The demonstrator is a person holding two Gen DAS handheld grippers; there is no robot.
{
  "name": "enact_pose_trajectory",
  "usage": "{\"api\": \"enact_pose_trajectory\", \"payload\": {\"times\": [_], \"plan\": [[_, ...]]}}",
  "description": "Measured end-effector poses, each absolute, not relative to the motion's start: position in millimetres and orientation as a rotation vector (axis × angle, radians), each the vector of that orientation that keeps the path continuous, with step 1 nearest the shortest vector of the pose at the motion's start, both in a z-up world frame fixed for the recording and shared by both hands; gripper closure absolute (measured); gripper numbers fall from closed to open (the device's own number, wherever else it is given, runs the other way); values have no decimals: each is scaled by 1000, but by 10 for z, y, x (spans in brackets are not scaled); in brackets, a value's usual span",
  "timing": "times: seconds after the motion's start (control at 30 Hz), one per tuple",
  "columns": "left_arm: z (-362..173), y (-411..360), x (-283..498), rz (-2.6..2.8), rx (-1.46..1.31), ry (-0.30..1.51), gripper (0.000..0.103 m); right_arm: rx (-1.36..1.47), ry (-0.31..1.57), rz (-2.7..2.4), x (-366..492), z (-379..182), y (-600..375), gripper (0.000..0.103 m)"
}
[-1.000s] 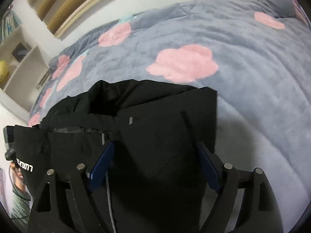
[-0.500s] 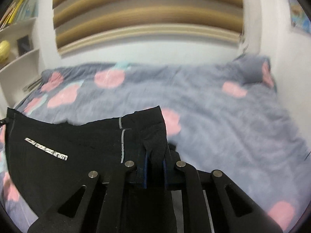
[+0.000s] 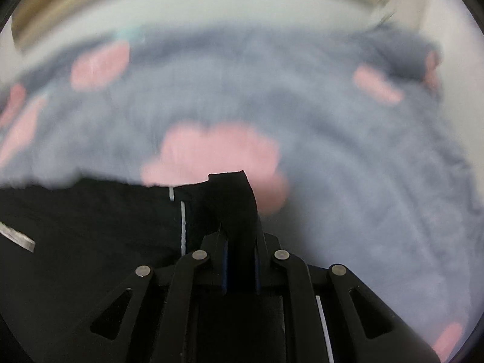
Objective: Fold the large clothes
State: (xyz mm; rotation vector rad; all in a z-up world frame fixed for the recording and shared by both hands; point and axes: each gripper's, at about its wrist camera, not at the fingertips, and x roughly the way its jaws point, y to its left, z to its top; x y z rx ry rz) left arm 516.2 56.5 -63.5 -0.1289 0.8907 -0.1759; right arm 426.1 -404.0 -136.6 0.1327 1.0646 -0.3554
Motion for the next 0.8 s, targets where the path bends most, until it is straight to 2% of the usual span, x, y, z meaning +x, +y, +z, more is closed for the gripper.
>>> {"api": "enact_pose_trajectory", "payload": {"times": [0.1,0.3,0.33,0.37,0.4,0.43,0.47,0.57,0.67,0.8], "plan": [[-1071,406,5316,-157,-57,1025,98,124,1096,-342,4325,-1557,-4002,84],[-1070,291,5348,-141,41,1020,91,117,1098,-343,4299,-1535,-4027,75],[-1043,331,5323,-137,39,1011,77,119,1095,-347,4260,-1491,-4035,71],[-1014,397,5290,-128,35,1004,68,117,1085,-341,4206,-1425,-4022,70],[-956,501,5257,-115,18,996,52,114,1062,-327,4099,-1309,-4012,67],[-880,629,5200,-112,-12,984,49,107,1040,-316,3996,-1207,-3990,59],[-753,827,5117,-109,-57,967,49,96,1021,-306,3904,-1125,-3948,51],[-408,1235,4825,-120,-141,894,49,70,944,-268,3562,-765,-3773,43],[-25,1398,4444,-220,-208,832,49,86,880,-193,3265,-444,-3463,43],[179,1165,3800,-343,-194,779,49,59,873,-132,3060,-313,-2951,43]]}}
